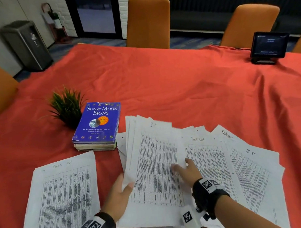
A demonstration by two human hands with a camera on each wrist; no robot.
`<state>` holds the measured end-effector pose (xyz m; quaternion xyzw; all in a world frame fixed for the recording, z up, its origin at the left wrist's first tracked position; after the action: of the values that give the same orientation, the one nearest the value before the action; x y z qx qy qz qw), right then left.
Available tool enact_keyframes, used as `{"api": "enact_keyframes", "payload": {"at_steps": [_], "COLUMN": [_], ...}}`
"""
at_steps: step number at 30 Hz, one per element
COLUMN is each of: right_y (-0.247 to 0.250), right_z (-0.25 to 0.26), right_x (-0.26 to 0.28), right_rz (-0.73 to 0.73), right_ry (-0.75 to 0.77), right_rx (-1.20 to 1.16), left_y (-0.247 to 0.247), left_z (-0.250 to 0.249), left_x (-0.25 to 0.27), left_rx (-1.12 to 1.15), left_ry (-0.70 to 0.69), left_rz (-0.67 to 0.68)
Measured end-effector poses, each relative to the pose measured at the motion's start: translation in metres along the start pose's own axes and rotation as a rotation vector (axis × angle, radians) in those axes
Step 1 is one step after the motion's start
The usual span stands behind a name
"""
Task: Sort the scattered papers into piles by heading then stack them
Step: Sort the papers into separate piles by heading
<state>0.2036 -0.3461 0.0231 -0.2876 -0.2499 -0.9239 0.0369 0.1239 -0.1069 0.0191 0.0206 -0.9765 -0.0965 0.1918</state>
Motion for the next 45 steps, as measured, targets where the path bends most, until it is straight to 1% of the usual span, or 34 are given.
{"api": "enact_keyframes", "payload": {"at_steps": [2, 4, 6, 8, 10, 12, 18, 21, 24, 29, 32, 36, 42, 45], "right_y": [0.005, 0.012, 0.021, 0.028, 0.032, 0.032, 0.03, 0.032, 0.034, 0.035, 0.031, 0.023, 0.03, 0.025], "right_z": [0.014, 0.031, 0.053, 0.074, 0.09, 0.095, 0.084, 0.085, 0.09, 0.105, 0.103, 0.093, 0.112, 0.113], "right_x": [-0.001, 0.001, 0.01, 0.026, 0.043, 0.052, 0.06, 0.061, 0.06, 0.071, 0.075, 0.073, 0.08, 0.077], "right_rz": [0.039, 0.044, -0.008, -0.075, -0.104, -0.118, -0.123, -0.147, -0.158, -0.192, -0.171, -0.145, -0.169, -0.166], "right_ry": [0.003, 0.04, 0.174, 0.345, 0.519, 0.609, 0.677, 0.681, 0.693, 0.783, 0.813, 0.782, 0.845, 0.814], "right_rx": [-0.105, -0.296, -0.402, -0.416, -0.445, -0.494, -0.475, -0.468, -0.503, -0.532, -0.55, -0.528, -0.585, -0.557], "left_y": [0.008, 0.016, 0.019, 0.021, 0.026, 0.029, 0.025, 0.022, 0.02, 0.019, 0.019, 0.018, 0.027, 0.028], "left_z": [-0.005, -0.007, -0.021, -0.037, -0.053, -0.067, -0.079, -0.088, -0.097, -0.123, -0.127, -0.119, -0.136, -0.133], "left_x": [0.002, 0.001, -0.001, -0.004, -0.007, -0.007, -0.011, -0.008, -0.008, -0.002, 0.002, 0.002, 0.007, 0.002], "left_rx": [0.067, 0.103, 0.108, 0.071, 0.089, 0.137, 0.186, 0.191, 0.238, 0.309, 0.32, 0.364, 0.428, 0.411], "left_ry": [-0.061, -0.108, -0.16, -0.242, -0.314, -0.387, -0.431, -0.466, -0.495, -0.57, -0.628, -0.616, -0.664, -0.643], "left_rz": [0.005, 0.026, 0.006, -0.022, -0.1, -0.17, -0.278, -0.331, -0.34, -0.373, -0.393, -0.418, -0.477, -0.488]}}
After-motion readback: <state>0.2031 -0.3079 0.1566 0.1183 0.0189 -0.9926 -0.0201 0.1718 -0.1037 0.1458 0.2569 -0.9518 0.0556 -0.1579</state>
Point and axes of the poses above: each hand's wrist, its own x-axis away from the middle knuckle, its own y-axis out of the back of the hand, z = x × y, the point moved 4 cm from there along -x, towards the middle knuckle, and after that the axes turned 2 degrees about x, right-handed, at the moved point
